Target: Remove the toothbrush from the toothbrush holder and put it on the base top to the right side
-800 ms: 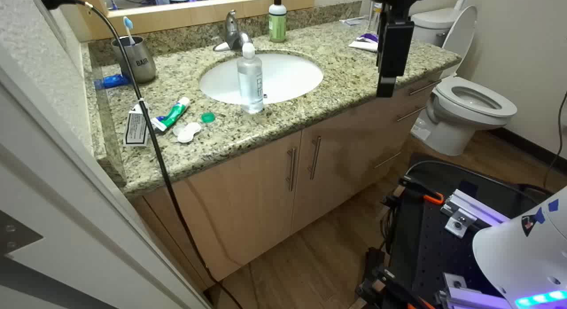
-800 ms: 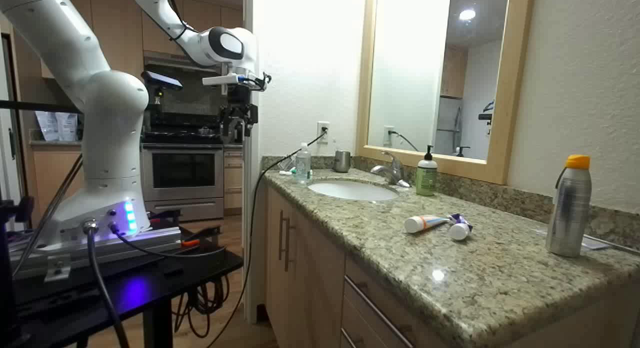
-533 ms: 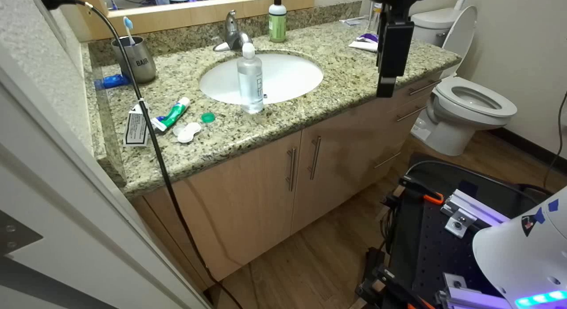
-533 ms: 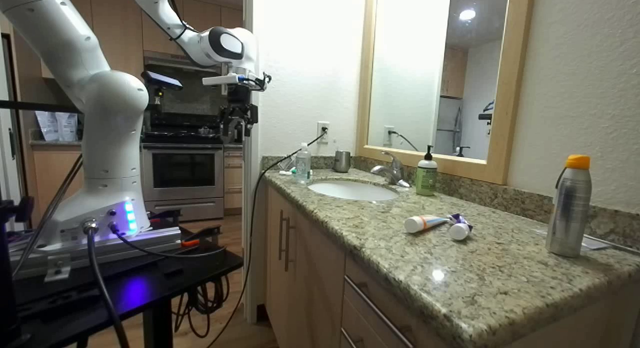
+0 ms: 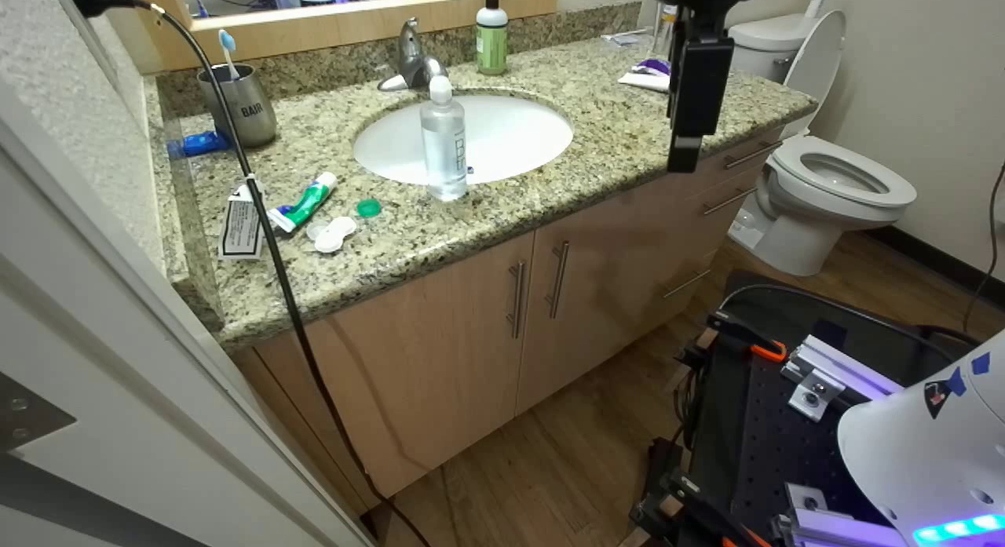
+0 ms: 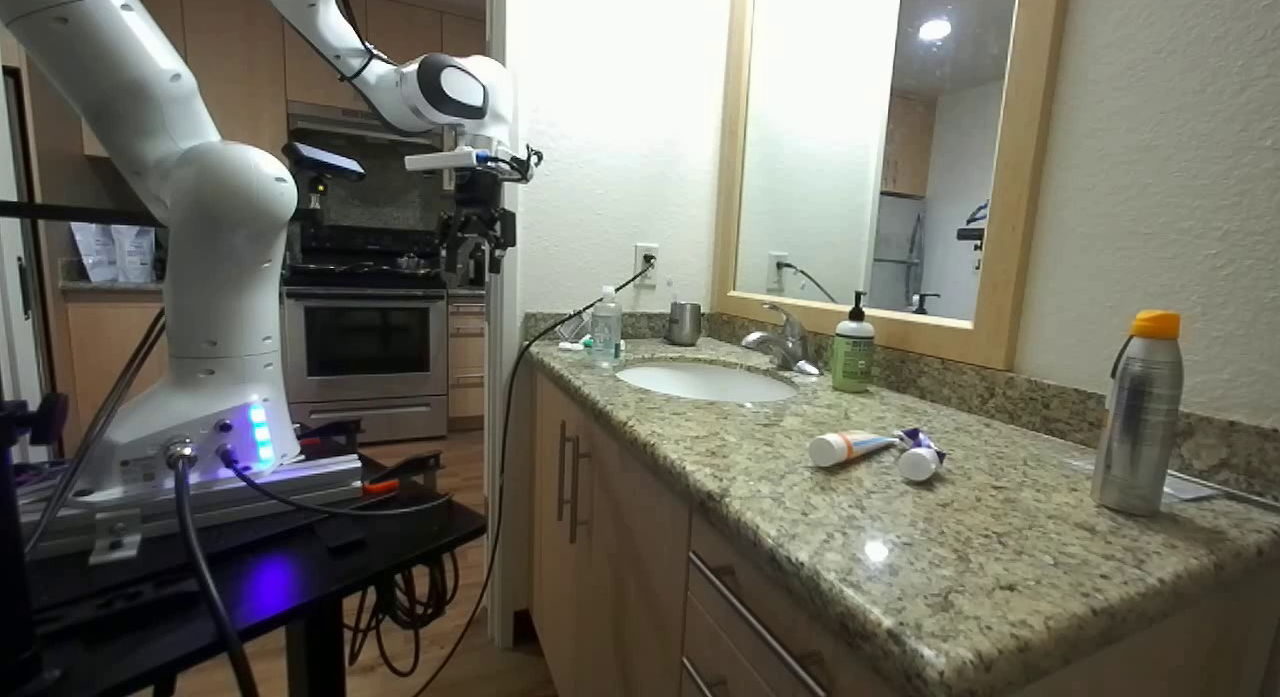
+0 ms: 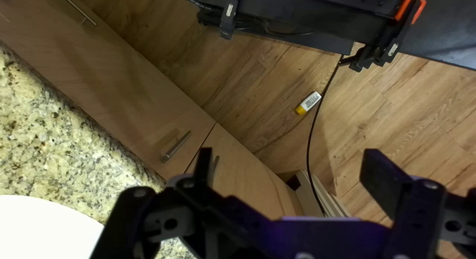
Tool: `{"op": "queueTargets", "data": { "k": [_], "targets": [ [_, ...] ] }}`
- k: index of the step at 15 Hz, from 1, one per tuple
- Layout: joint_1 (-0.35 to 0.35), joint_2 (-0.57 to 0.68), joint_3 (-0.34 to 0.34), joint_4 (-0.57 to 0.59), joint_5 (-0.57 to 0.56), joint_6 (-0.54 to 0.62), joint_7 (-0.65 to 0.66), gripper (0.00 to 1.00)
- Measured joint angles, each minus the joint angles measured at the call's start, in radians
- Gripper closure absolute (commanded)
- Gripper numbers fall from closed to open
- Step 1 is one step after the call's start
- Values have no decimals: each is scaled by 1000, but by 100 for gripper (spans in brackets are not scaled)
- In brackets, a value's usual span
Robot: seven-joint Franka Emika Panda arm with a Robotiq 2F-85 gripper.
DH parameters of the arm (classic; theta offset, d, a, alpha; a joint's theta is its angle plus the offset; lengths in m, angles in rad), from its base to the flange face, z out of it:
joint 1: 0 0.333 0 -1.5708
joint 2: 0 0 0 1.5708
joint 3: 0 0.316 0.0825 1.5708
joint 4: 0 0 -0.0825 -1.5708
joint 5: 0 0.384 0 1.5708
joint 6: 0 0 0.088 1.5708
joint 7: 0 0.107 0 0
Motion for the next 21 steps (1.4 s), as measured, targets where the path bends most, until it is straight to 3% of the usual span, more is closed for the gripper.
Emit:
{"op": "queueTargets", "data": {
  "k": [6,13,18,21],
  "targets": [
    [0,-1,0,2,1,2,1,0],
    [53,-18,-1,82,214,238,23,0],
    [79,-8,15,228,211,438,28,0],
    [79,-11,13,252,211,471,27,0]
  ]
}}
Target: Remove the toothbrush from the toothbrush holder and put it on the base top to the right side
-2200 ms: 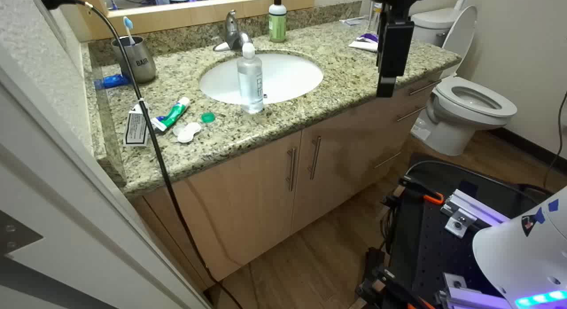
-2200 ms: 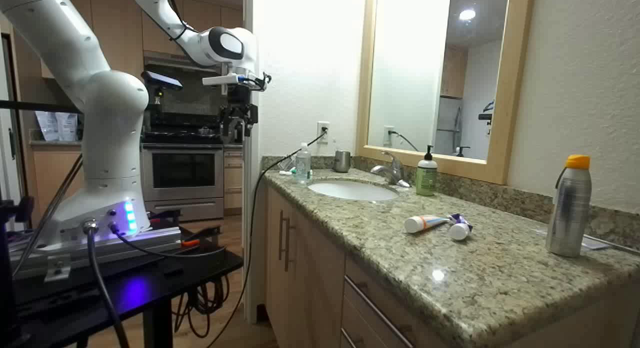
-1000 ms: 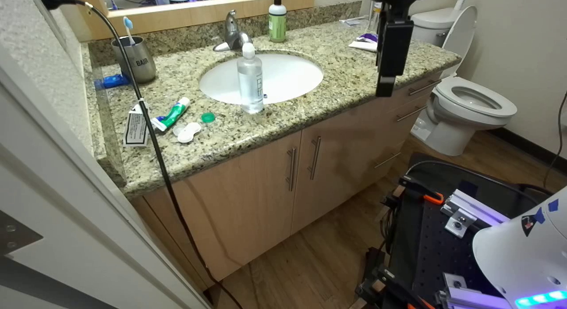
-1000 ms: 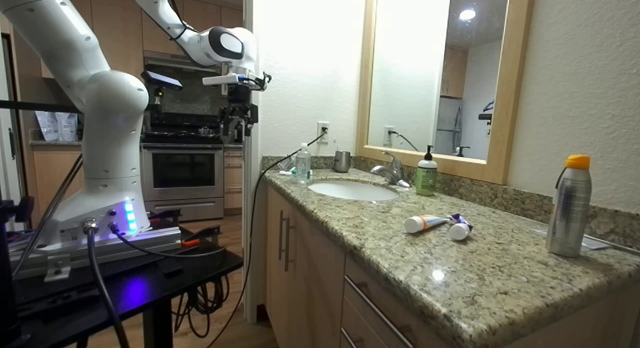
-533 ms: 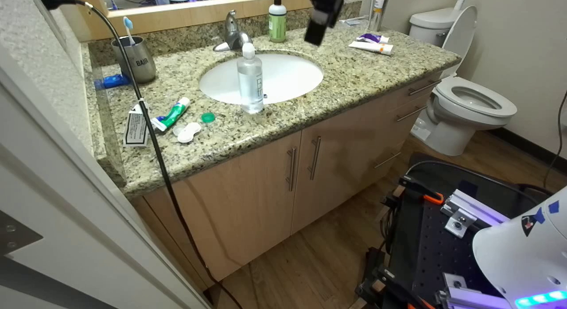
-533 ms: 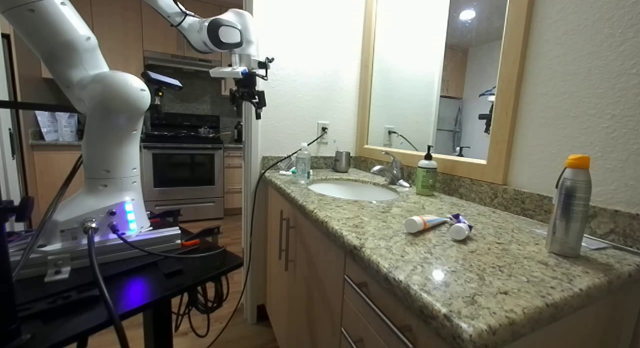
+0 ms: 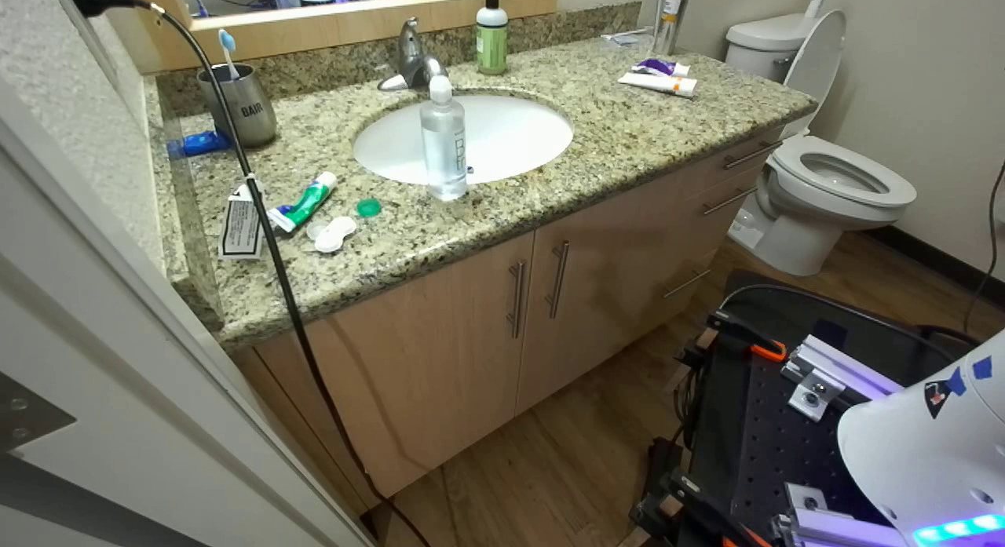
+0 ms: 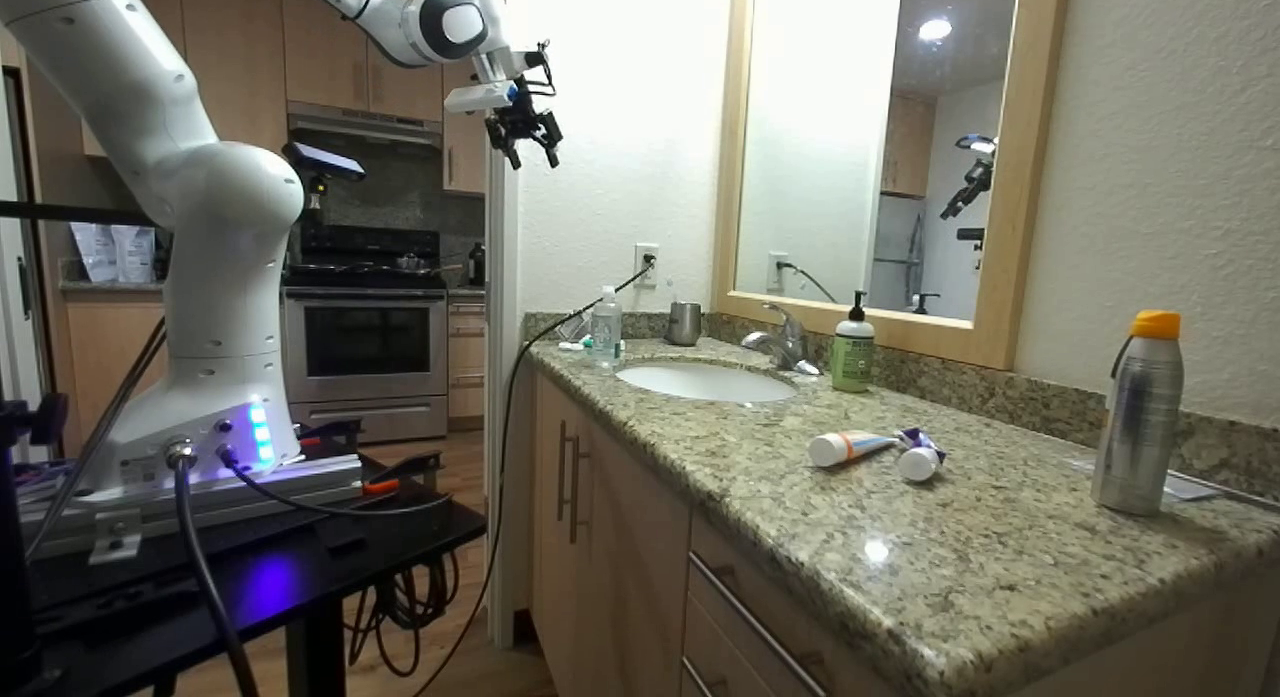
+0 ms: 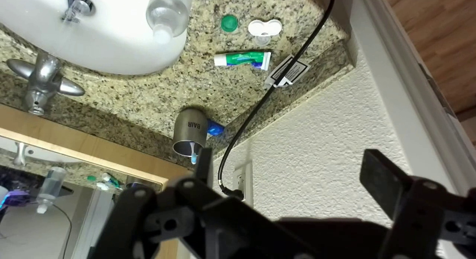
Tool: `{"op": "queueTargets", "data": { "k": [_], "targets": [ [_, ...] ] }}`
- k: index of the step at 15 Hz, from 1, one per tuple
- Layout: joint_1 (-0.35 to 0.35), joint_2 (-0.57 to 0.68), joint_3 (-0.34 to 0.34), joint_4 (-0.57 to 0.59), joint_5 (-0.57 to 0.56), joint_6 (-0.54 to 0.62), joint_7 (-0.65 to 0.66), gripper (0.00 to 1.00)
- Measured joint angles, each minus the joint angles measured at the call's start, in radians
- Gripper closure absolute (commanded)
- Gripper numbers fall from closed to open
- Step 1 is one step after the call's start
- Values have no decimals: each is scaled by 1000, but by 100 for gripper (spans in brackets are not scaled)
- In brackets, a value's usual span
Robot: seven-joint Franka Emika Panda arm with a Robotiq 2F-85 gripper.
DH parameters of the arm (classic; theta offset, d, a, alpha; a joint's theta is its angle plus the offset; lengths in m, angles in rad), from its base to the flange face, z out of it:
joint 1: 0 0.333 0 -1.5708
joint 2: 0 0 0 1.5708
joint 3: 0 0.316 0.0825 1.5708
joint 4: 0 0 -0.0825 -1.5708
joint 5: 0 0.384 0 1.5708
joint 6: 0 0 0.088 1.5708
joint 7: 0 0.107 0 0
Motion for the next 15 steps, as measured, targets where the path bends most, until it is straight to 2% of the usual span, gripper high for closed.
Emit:
{"op": "queueTargets", "data": {
  "k": [2,3,7,9,10,11,13,15],
  "targets": [
    [-5,9,2,-3,-20,1,17,0],
    [-16,33,12,-4,-38,41,60,0],
    [-65,265,82,45,-61,381,300,0],
    [-120,400,132,110,-140,531,451,0],
    [-173,468,166,161,-214,583,546,0],
    [-231,527,192,220,-297,601,637,0],
    [-310,615,197,336,-440,595,782,0],
    [-337,650,194,388,-464,592,803,0]
  ]
}}
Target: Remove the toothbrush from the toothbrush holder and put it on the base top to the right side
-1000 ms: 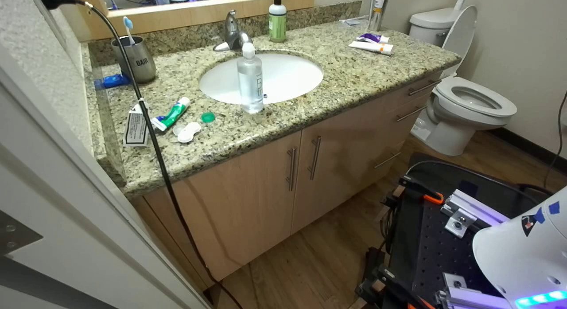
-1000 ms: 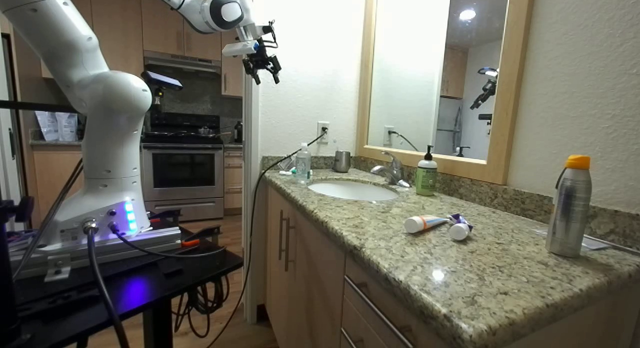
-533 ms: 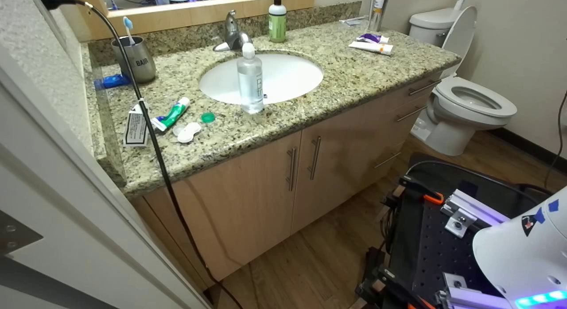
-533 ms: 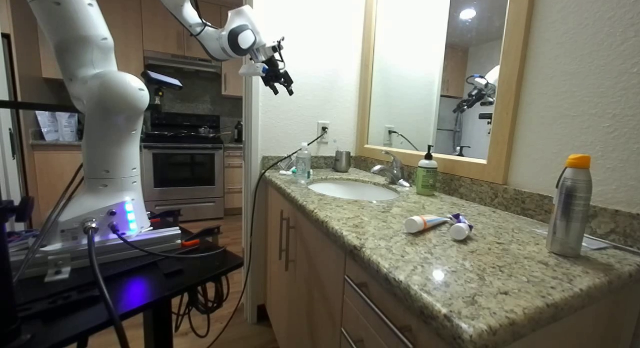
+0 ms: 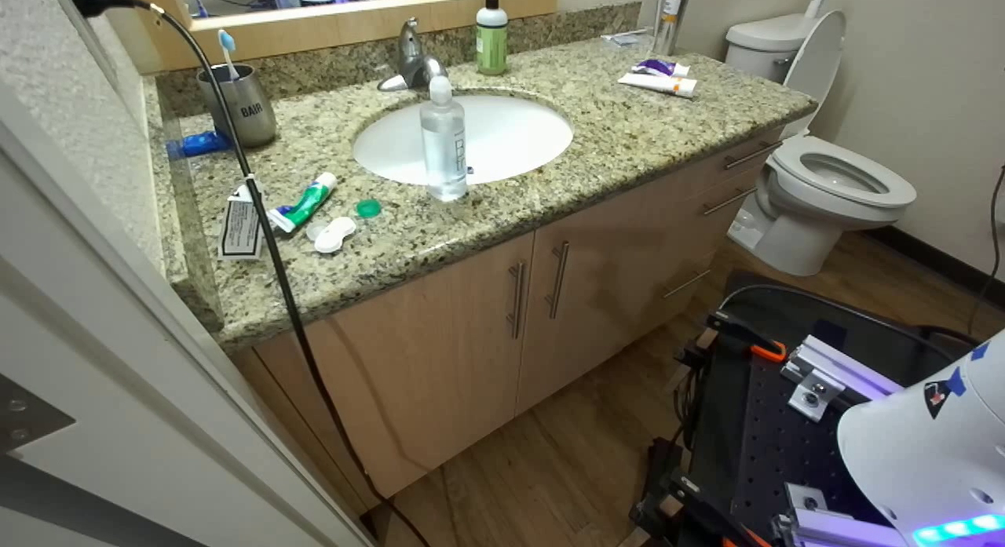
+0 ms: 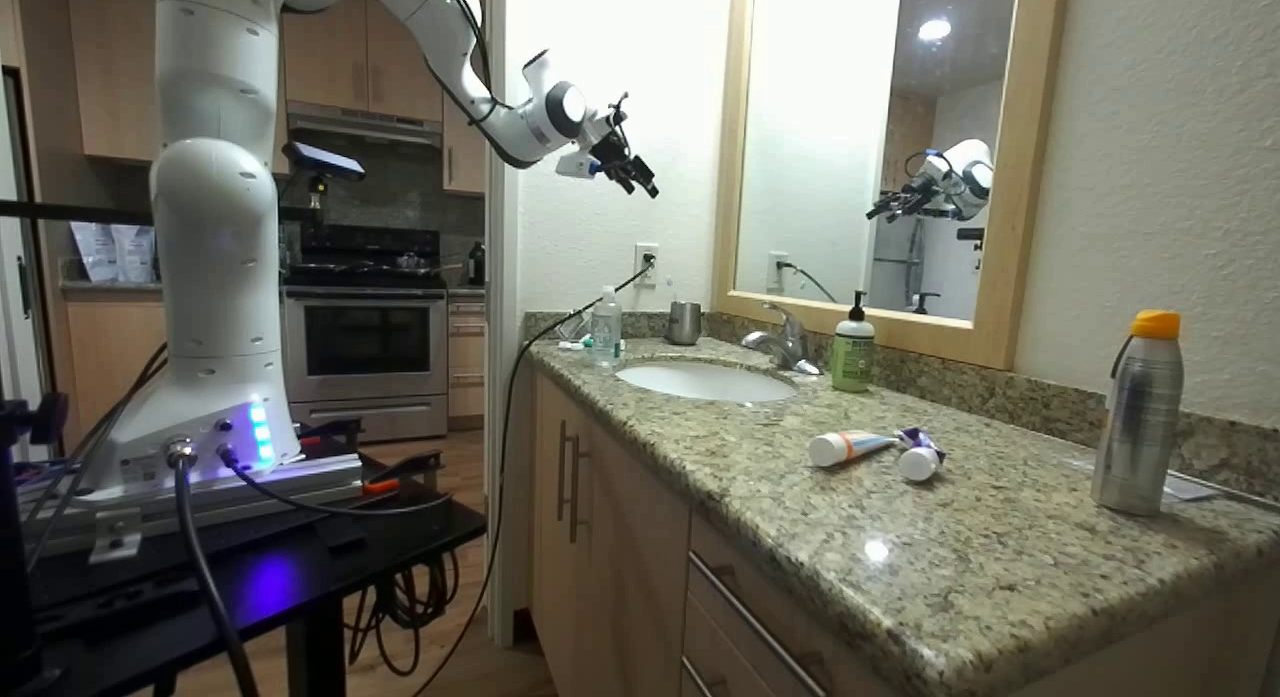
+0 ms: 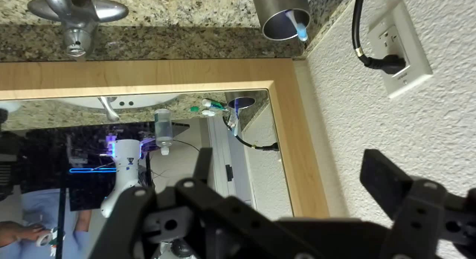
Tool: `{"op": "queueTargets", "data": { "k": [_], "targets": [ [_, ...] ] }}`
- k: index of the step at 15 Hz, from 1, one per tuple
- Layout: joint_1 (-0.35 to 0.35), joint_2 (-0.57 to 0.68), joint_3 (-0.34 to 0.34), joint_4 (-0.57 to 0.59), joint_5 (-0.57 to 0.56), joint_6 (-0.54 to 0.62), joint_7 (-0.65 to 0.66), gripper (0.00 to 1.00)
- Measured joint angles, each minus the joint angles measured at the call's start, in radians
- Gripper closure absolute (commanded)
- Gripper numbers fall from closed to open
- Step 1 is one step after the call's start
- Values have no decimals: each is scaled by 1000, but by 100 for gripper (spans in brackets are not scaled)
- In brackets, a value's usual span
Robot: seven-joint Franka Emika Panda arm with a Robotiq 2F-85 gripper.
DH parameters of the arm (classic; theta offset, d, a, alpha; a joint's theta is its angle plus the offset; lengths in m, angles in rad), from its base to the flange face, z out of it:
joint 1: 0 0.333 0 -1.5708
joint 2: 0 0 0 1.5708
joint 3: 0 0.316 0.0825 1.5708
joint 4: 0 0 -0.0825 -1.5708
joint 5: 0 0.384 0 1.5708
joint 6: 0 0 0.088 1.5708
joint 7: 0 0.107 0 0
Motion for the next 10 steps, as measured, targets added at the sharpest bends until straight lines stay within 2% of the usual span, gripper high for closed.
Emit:
{"op": "queueTargets", "data": {
  "k": [2,4,6,7,8,10],
  "targets": [
    [2,0,10,3,26,-10,-25,0],
    [1,-3,52,-3,183,-96,-167,0],
    [2,-7,94,30,365,-244,-304,0],
    [19,-12,80,55,425,-325,-346,0],
    [46,-16,45,83,437,-405,-351,0],
    [84,-12,-33,177,362,-558,-284,0]
  ]
}}
